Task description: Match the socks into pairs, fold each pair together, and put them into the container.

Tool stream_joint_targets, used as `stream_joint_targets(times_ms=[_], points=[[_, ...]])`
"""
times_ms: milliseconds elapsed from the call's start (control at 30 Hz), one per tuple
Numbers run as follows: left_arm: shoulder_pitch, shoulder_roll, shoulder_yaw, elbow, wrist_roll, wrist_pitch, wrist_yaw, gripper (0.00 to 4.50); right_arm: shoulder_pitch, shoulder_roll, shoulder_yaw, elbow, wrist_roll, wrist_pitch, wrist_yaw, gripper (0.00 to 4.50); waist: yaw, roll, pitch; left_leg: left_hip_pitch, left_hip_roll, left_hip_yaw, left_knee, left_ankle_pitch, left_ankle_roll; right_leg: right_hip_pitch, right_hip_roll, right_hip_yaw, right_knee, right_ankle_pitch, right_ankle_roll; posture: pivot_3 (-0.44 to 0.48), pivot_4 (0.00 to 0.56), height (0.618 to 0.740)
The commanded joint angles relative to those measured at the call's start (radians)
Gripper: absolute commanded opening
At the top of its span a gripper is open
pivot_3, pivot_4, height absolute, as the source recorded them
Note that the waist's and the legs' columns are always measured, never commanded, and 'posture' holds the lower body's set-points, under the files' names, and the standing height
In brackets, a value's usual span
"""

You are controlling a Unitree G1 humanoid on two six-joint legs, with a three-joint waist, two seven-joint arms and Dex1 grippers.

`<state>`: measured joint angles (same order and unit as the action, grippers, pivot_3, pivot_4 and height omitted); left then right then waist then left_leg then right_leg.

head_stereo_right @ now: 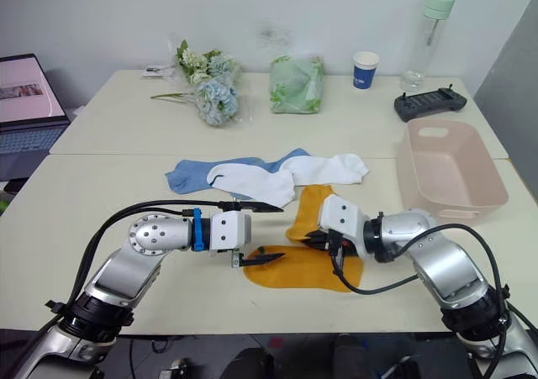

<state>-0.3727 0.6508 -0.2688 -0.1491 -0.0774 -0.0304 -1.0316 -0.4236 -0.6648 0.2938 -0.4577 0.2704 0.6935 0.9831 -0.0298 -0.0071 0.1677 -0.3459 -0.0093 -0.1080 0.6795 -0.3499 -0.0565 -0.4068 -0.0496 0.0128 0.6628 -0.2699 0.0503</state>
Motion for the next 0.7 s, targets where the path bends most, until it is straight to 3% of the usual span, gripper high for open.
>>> stream_joint_targets(times_ms=[33,700], points=[[-0.01,-0.024,0.011,-0.021,-0.006,-0.01,0.018,4.5,0.003,-0.015,-0.022,-0.045,0.039,0.003,0.015,0.03,0.0,0.0,0.0,0.0,0.0,0.0,0.0,0.0,0.0,0.0,0.0,0.0,0.0,0.0,0.0,0.0,0.15,0.74],[-0.015,-0.025,0.01,-0.009,-0.001,-0.015,0.012,4.5,0.031,-0.109,-0.056,-0.064,0.103,0.004,0.052,0.03,0.0,0.0,0.0,0.0,0.0,0.0,0.0,0.0,0.0,0.0,0.0,0.0,0.0,0.0,0.0,0.0,0.15,0.74]])
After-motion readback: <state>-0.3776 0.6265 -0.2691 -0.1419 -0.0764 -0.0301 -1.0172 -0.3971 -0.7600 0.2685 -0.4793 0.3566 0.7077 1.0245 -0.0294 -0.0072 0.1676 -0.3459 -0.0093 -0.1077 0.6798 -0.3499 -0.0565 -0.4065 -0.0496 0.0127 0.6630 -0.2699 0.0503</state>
